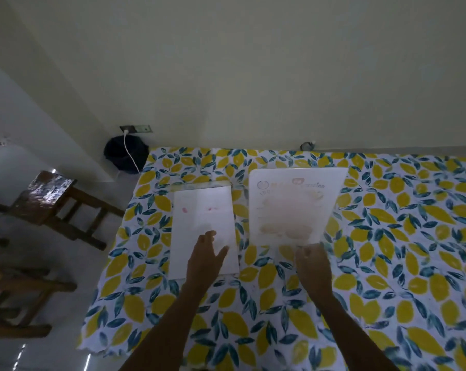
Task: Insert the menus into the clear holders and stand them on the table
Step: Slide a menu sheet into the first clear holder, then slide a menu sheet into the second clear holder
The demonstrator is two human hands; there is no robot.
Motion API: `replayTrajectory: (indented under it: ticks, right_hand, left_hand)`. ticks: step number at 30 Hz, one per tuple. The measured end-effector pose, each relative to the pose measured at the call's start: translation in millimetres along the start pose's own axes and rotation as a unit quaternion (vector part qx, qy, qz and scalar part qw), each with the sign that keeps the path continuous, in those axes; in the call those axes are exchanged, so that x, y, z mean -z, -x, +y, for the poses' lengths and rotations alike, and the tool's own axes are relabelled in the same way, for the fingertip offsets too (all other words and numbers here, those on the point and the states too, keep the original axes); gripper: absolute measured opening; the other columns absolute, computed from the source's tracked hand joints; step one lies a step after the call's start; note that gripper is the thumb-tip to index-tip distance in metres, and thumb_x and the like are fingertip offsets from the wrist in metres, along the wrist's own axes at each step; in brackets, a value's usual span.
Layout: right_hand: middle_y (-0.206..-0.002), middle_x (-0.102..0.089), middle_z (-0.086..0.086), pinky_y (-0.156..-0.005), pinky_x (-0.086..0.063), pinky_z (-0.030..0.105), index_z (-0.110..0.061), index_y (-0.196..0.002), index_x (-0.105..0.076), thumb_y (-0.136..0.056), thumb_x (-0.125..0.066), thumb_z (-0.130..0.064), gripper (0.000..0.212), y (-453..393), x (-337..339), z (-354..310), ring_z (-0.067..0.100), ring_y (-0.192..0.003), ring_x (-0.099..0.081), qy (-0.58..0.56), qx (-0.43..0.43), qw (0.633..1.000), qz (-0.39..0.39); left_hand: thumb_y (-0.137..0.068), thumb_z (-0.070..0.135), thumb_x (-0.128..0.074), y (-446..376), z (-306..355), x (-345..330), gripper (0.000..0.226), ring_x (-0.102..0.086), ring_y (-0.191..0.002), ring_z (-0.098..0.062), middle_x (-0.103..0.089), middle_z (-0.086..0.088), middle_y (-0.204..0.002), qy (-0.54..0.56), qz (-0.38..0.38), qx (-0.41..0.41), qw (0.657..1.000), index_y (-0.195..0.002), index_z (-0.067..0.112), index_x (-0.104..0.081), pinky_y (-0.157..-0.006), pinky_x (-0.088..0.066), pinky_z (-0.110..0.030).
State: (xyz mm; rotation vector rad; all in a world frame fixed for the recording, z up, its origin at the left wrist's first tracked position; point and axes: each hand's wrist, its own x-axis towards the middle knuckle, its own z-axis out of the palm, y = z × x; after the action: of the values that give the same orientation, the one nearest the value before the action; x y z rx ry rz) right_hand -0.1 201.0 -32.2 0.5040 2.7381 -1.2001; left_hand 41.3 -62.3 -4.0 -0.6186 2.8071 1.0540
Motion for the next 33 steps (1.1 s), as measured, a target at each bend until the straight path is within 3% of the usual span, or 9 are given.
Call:
replayTrajectory:
  ticks: [4,8,13,15,18,24,28,31,33]
  right_hand:
    - [-0.073,-0.043,-0.002,-0.051,-0.031,0.03,-0.021,-0.078,-0.041,-0.09,-0.049,-0.032,0.018,37,-50,-41,0.018,-0.061,-0.043,0.022,0.012,0.999,-0.041]
    - [-0.087,-0.053,0.004,-0.069,-0.043,0.036,-0.015,-0.092,-0.052,-0.091,-0.049,-0.028,0.014,66,-103,-79,0.025,-0.078,-0.054,0.026,0.006,0.996,-0.088]
    - [-0.112,-0.061,0.019,-0.094,-0.047,0.045,0.002,-0.118,-0.056,-0.093,-0.058,-0.024,0.036,91,-144,-101,0.036,-0.108,-0.057,0.1,0.016,0.991,-0.083]
    - [-0.113,-0.057,0.023,-0.093,-0.046,0.047,0.003,-0.117,-0.053,-0.091,-0.059,-0.022,0.037,95,-146,-105,0.04,-0.108,-0.055,0.1,-0.02,0.994,-0.047]
    - [-0.112,-0.057,0.024,-0.09,-0.047,0.048,0.0,-0.113,-0.052,-0.089,-0.058,-0.024,0.035,96,-147,-103,0.042,-0.106,-0.055,0.131,-0.048,0.99,-0.036]
    - [-0.103,-0.062,0.009,-0.074,-0.045,0.033,-0.006,-0.118,-0.055,-0.087,-0.06,-0.021,0.034,101,-142,-109,0.034,-0.097,-0.062,0.016,-0.116,0.989,-0.086]
    - [-0.072,-0.048,-0.001,-0.06,-0.036,0.03,-0.016,-0.09,-0.05,-0.085,-0.054,-0.011,0.008,125,-133,-101,0.025,-0.073,-0.047,0.036,-0.076,0.99,-0.115]
    - [-0.068,-0.046,-0.002,-0.066,-0.035,0.031,-0.025,-0.067,-0.048,-0.084,-0.041,-0.014,0.021,150,-121,-94,0.027,-0.069,-0.045,0.079,-0.005,0.992,-0.096]
    - [-0.078,-0.061,0.003,-0.066,-0.041,0.034,-0.017,-0.076,-0.067,-0.087,-0.039,-0.015,0.029,168,-108,-91,0.031,-0.078,-0.058,0.083,0.039,0.991,-0.092]
  left_hand:
    - [-0.09,0.04,-0.064,2,-66,30,0.048,-0.058,-0.112,-0.028,-0.055,-0.009,-0.123,-0.027,0.008,0.024,0.999,-0.129,0.016,-0.05,-0.085,-0.051,-0.039]
    - [-0.091,0.034,-0.065,-2,-122,58,0.053,-0.05,-0.121,-0.036,-0.049,-0.016,-0.132,-0.006,-0.011,0.063,0.998,-0.133,0.007,-0.048,-0.094,-0.046,-0.043]
    - [-0.09,0.03,-0.064,-5,-158,76,0.059,-0.049,-0.123,-0.037,-0.046,-0.018,-0.138,0.043,-0.055,0.092,0.993,-0.139,0.005,-0.042,-0.095,-0.042,-0.035]
    - [-0.087,0.034,-0.063,-6,-158,80,0.062,-0.047,-0.129,-0.033,-0.045,-0.013,-0.143,0.097,-0.09,0.113,0.985,-0.14,0.013,-0.041,-0.104,-0.045,-0.042]
    - [-0.089,0.031,-0.062,-7,-151,79,0.062,-0.043,-0.133,-0.035,-0.042,-0.016,-0.145,0.097,-0.124,0.097,0.983,-0.142,0.008,-0.038,-0.108,-0.041,-0.047]
    - [-0.085,0.034,-0.07,2,-154,74,0.055,-0.056,-0.113,-0.033,-0.059,-0.015,-0.121,0.08,-0.08,0.077,0.991,-0.127,0.006,-0.049,-0.091,-0.045,-0.038]
    - [-0.088,0.023,-0.068,16,-156,94,0.041,-0.064,-0.091,-0.028,-0.067,-0.011,-0.105,0.109,-0.042,0.08,0.99,-0.12,0.003,-0.052,-0.074,-0.043,-0.029]
    - [-0.091,0.018,-0.061,37,-159,111,0.029,-0.063,-0.09,-0.03,-0.066,-0.014,-0.103,0.075,-0.017,0.045,0.996,-0.115,0.003,-0.056,-0.073,-0.045,-0.031]
    - [-0.089,0.017,-0.053,54,-159,120,0.019,-0.059,-0.078,-0.026,-0.065,-0.013,-0.096,0.071,0.004,0.028,0.997,-0.105,0.008,-0.059,-0.069,-0.044,-0.031]
